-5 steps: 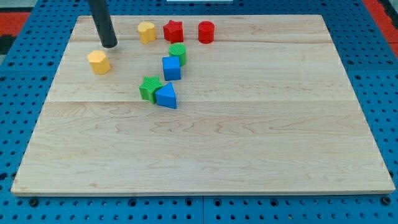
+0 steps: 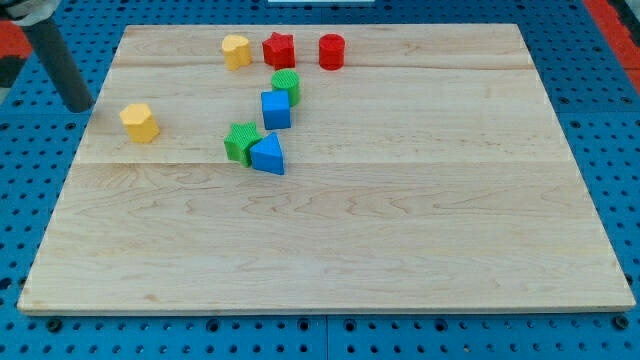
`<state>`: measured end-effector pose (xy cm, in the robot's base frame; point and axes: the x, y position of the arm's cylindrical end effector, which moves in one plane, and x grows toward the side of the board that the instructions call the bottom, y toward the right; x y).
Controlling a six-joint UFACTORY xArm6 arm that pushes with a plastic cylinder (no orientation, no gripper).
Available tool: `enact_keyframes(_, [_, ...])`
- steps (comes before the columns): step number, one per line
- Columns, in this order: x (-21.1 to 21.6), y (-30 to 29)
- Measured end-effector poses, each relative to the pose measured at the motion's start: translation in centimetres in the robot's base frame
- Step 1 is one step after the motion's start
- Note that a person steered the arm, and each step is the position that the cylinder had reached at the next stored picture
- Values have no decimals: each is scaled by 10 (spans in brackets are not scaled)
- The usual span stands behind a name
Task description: Place your hand under the yellow hexagon
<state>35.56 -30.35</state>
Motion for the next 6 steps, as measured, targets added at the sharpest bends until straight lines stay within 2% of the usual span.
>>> enact_keyframes(1, [64, 1])
enact_keyframes(3, [80, -1])
enact_keyframes(4, [101, -1])
enact_keyframes(6, [105, 15])
